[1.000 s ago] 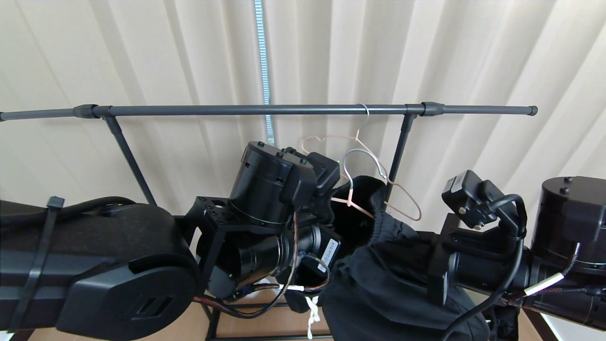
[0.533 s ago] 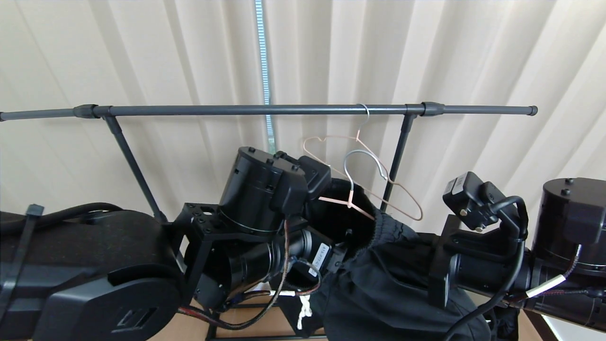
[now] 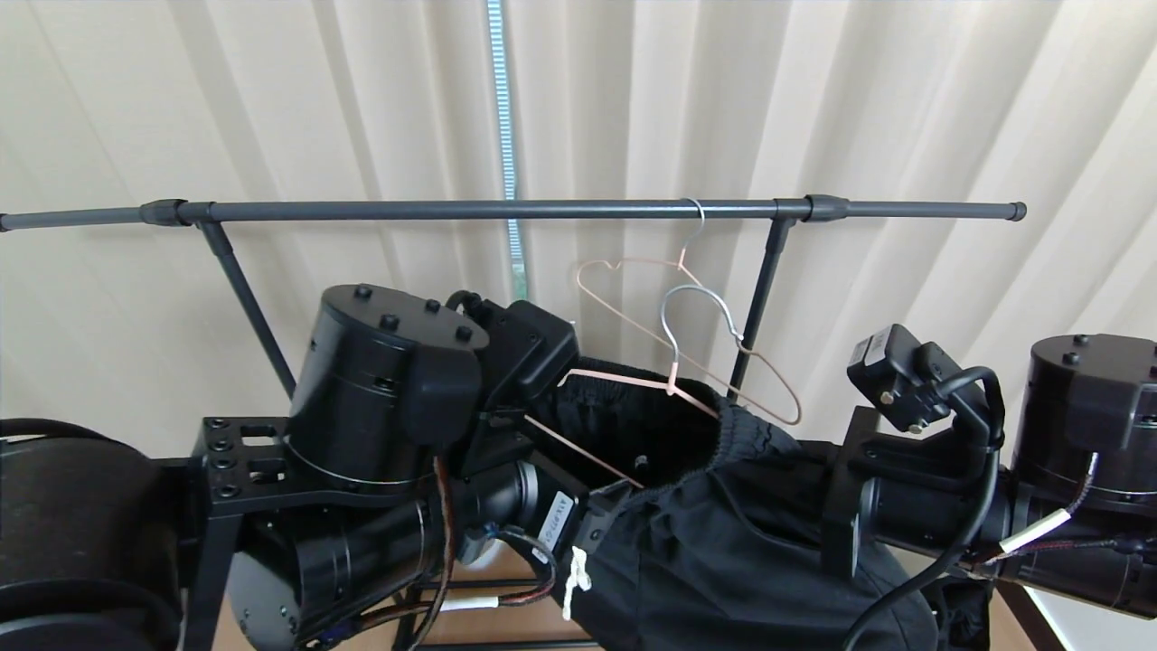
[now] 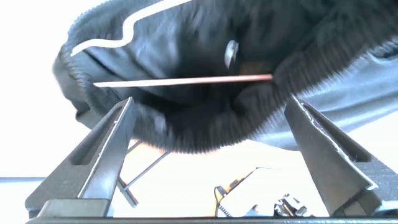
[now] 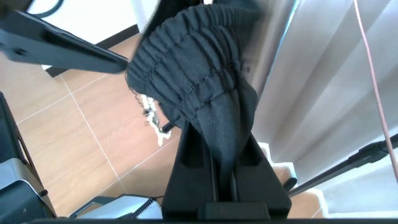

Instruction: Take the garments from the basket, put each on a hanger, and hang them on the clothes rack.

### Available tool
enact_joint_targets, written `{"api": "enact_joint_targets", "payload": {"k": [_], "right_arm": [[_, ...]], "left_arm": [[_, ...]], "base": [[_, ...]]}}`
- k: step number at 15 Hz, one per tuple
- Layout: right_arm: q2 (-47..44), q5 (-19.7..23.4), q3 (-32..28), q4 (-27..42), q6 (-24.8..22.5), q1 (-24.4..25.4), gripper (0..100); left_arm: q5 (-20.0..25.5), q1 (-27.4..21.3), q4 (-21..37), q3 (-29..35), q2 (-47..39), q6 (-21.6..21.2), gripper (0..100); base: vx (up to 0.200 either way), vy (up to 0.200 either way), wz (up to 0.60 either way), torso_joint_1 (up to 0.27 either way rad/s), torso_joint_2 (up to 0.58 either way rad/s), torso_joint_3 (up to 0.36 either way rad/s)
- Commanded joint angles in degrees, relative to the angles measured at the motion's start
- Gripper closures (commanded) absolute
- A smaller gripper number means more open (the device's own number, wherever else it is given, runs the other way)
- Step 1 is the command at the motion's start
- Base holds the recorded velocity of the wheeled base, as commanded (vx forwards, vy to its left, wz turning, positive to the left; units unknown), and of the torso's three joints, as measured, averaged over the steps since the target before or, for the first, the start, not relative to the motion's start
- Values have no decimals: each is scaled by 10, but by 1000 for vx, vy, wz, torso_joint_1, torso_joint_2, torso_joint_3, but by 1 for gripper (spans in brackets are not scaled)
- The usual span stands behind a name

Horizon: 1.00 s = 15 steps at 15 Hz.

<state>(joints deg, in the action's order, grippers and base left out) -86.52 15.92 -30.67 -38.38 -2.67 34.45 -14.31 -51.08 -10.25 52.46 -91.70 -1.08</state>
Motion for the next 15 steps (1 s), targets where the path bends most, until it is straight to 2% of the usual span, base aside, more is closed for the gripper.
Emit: {"api": "enact_joint_targets", "payload": {"k": [1,5,8,9,10,11,12,13,14,15], "right_arm": [[-1,10,1,0,-1,-10,100],[-1,50,3,1,-1,-34,100],[1,140,3,1,-3,-84,100],[3,174,6,1,-4,-98,100],[4,202,9,1,-5,-112,100],[4,238,11,1,-8,-128,100],[5,270,11,1,-10,-141,100],[5,285,12,1,-11,-149,100],[5,326,16,0,-12,-169,100],[9,372,19,0,-12,-183,100]], "left_arm": [[0,0,0,-13,34,-1,0],[11,23,1,-42,89,-25,0],[184,167,2,-74,150,-124,0],[267,221,2,-82,158,-177,0],[332,265,3,-90,158,-228,0],[410,313,2,-97,151,-300,0],[480,344,2,-102,129,-360,0],[509,351,1,-105,120,-379,0],[556,358,0,-104,95,-407,0],[571,355,-9,-98,71,-410,0]], "base": [[0,0,0,0,0,0],[0,0,0,0,0,0],[0,0,0,0,0,0],[0,0,0,0,0,0],[0,0,0,0,0,0],[0,0,0,0,0,0],[0,0,0,0,0,0],[0,0,0,0,0,0],[0,0,0,0,0,0],[0,0,0,0,0,0]]}}
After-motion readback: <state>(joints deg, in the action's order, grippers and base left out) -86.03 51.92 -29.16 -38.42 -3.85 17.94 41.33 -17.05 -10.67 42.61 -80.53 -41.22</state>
